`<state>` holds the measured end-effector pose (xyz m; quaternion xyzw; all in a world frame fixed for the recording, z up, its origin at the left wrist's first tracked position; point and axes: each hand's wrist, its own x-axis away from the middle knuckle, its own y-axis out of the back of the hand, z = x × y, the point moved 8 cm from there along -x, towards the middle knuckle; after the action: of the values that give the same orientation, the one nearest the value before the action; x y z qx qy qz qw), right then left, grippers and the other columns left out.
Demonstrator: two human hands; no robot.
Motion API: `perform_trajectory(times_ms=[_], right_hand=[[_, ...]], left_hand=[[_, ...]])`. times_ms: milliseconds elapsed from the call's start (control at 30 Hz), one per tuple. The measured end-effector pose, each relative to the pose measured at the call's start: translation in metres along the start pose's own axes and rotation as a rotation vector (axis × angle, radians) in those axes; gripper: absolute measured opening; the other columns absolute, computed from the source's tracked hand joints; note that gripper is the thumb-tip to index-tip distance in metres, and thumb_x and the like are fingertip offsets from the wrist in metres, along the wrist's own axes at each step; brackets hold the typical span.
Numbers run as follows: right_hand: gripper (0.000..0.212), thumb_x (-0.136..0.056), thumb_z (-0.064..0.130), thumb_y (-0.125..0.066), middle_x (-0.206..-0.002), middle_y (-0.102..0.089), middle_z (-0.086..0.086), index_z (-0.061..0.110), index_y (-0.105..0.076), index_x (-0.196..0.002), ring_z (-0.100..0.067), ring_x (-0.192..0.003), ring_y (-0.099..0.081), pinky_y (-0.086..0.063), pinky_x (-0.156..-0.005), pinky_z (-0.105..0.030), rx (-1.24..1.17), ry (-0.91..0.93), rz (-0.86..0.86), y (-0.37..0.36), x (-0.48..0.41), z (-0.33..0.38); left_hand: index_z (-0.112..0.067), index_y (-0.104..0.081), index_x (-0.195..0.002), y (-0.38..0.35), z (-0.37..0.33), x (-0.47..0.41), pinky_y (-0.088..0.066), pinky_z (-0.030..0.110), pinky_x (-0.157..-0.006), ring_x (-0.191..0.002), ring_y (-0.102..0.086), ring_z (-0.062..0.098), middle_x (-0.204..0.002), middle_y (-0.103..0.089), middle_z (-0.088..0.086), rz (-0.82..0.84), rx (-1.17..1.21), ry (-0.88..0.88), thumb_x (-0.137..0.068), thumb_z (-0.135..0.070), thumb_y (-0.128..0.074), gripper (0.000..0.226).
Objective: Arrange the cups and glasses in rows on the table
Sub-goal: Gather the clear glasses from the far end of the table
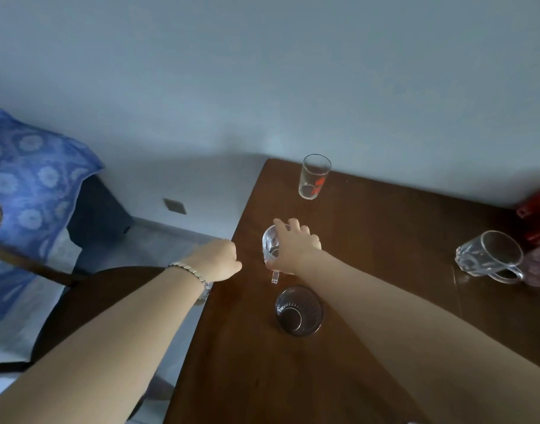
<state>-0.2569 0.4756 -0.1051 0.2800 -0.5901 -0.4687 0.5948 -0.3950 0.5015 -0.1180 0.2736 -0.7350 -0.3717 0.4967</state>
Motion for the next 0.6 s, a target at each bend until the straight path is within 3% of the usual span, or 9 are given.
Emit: perform_trajectory(times_ms=[167,267,333,400,467,600], right_hand=[[0.076,-0.076,0.04,-0.072,-0.131,-0.044,-0.005,0.023,-0.032,-0.139,-0.025,-0.119,-0.049,-0.049,-0.089,-0.036,-0.167,0.005,-0.074,0.001,0.002,-0.02],[0.076,-0.076,0.044,-0.07,-0.132,-0.045,-0.004,0.024,-0.032,-0.14,-0.024,-0.119,-0.051,-0.048,-0.091,-0.035,-0.204,-0.036,-0.14,0.015,0.015,-0.058],[0.079,-0.076,0.046,-0.068,-0.134,-0.045,-0.004,0.025,-0.03,-0.143,-0.024,-0.12,-0.051,-0.047,-0.091,-0.034,-0.198,-0.104,-0.168,0.025,0.026,-0.098],[0.079,-0.077,0.048,-0.067,-0.134,-0.044,-0.005,0.025,-0.03,-0.143,-0.025,-0.12,-0.051,-0.047,-0.091,-0.034,-0.17,-0.192,-0.181,0.033,0.039,-0.142],[0.078,-0.077,0.047,-0.067,-0.133,-0.045,-0.006,0.025,-0.032,-0.142,-0.026,-0.12,-0.051,-0.046,-0.091,-0.034,-0.124,-0.275,-0.176,0.039,0.051,-0.184],[0.083,-0.073,0.043,-0.07,-0.134,-0.044,-0.009,0.024,-0.031,-0.144,-0.03,-0.122,-0.05,-0.047,-0.09,-0.039,-0.132,-0.453,-0.18,0.048,0.072,-0.259]], left_hand=[[-0.007,-0.062,-0.07,-0.011,-0.007,-0.016,-0.043,0.029,-0.062,-0.054,-0.049,0.017,-0.062,-0.053,0.005,0.051,0.003,-0.014,-0.094,-0.023,-0.05,0.032],[-0.007,-0.06,-0.072,-0.008,-0.027,-0.021,-0.041,0.028,-0.061,-0.051,-0.044,0.014,-0.058,-0.046,0.003,0.057,-0.012,-0.034,-0.096,-0.023,-0.048,0.031],[-0.002,-0.065,-0.087,-0.002,-0.047,-0.025,-0.046,0.031,-0.068,-0.06,-0.052,0.017,-0.064,-0.052,0.006,0.048,-0.027,-0.063,-0.095,-0.022,-0.048,0.028],[-0.003,-0.066,-0.102,0.004,-0.071,-0.026,-0.048,0.032,-0.076,-0.079,-0.063,0.022,-0.085,-0.066,0.012,0.041,-0.037,-0.095,-0.095,-0.024,-0.048,0.029],[-0.005,-0.066,-0.106,0.009,-0.097,-0.027,-0.049,0.03,-0.077,-0.087,-0.066,0.022,-0.101,-0.069,0.013,0.028,-0.058,-0.122,-0.096,-0.025,-0.047,0.029],[-0.012,-0.063,-0.109,0.009,-0.145,-0.029,-0.052,0.034,-0.086,-0.091,-0.064,0.021,-0.106,-0.068,0.006,0.008,-0.074,-0.167,-0.096,-0.027,-0.047,0.026]])
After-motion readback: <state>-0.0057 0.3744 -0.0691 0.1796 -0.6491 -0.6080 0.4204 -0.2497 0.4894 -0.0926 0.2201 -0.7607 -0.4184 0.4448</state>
